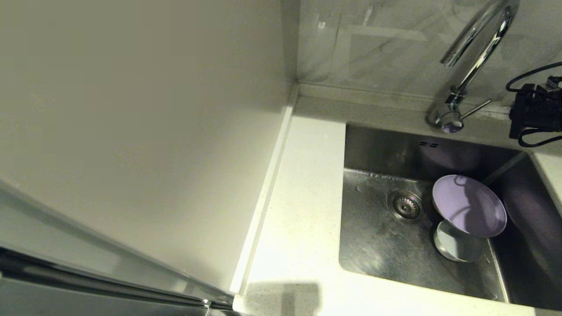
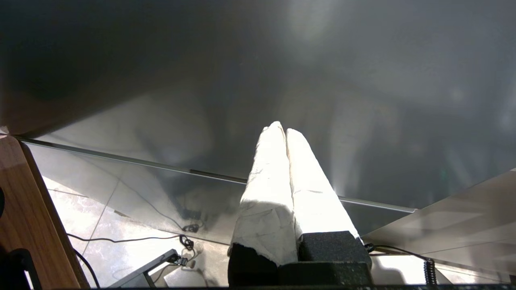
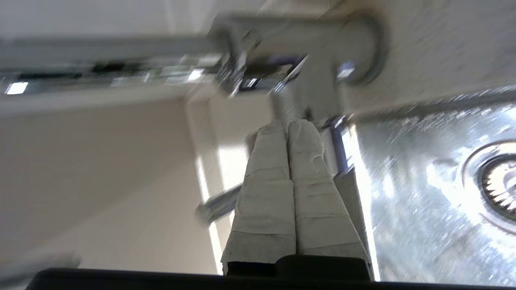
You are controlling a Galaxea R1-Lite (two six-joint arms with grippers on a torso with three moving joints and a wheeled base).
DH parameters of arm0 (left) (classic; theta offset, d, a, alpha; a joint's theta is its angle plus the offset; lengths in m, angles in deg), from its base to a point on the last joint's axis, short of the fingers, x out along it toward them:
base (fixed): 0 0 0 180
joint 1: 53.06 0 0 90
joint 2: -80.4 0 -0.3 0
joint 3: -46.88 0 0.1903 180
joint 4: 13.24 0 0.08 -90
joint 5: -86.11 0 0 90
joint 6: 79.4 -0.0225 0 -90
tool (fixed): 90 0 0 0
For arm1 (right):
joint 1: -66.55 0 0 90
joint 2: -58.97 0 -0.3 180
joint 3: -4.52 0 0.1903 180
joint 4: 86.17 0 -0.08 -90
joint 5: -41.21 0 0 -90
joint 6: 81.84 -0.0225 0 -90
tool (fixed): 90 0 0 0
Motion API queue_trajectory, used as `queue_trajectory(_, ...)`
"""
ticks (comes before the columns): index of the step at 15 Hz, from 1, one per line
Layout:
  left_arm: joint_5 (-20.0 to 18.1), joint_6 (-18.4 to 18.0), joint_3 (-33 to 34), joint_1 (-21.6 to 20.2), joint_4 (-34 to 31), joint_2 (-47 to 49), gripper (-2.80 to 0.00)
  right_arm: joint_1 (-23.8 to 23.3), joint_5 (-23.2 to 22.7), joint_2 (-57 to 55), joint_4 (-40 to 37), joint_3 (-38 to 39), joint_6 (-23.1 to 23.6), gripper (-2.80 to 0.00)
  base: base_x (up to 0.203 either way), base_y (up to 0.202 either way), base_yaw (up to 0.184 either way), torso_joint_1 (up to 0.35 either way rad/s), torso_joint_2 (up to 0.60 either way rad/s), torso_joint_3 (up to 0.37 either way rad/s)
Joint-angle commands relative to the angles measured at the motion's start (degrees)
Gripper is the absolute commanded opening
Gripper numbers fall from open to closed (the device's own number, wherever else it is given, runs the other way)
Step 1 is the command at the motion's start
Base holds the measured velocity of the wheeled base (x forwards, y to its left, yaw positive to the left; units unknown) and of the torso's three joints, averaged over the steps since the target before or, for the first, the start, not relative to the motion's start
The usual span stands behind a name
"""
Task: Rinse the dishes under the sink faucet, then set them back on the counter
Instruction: Turn on the faucet
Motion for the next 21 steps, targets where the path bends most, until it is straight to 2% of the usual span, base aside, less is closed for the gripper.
queue_trajectory(1,0.00,0.04,0.18,-0.01,0.02,0.00,-2.80,1.07,4.67,-0.85,2.05,0.02,-1.12,-2.80,0.000,0.000,0.000,0.000,0.00,0.000)
queue_trajectory(3,0.00,0.04,0.18,-0.01,0.02,0.00,-2.80,1.43,6.95,-1.19,4.15,0.02,-4.91,-2.80,0.000,0.000,0.000,0.000,0.00,0.000)
queue_trajectory(10,0.00,0.04,0.18,-0.01,0.02,0.00,-2.80,1.38,5.94,-0.47,5.82,0.02,-13.64,-2.80,0.000,0.000,0.000,0.000,0.00,0.000)
queue_trajectory(12,0.00,0.04,0.18,-0.01,0.02,0.00,-2.80,0.96,1.11,-0.32,5.64,0.02,-14.01,-2.80,0.000,0.000,0.000,0.000,0.00,0.000)
queue_trajectory(17,0.00,0.04,0.18,-0.01,0.02,0.00,-2.80,-3.69,-15.17,-0.78,5.66,0.05,-16.69,-2.80,0.000,0.000,0.000,0.000,0.00,0.000)
queue_trajectory(21,0.00,0.04,0.18,-0.01,0.02,0.00,-2.80,-7.96,-31.12,-2.01,7.21,0.04,-16.50,-2.80,0.000,0.000,0.000,0.000,0.00,0.000)
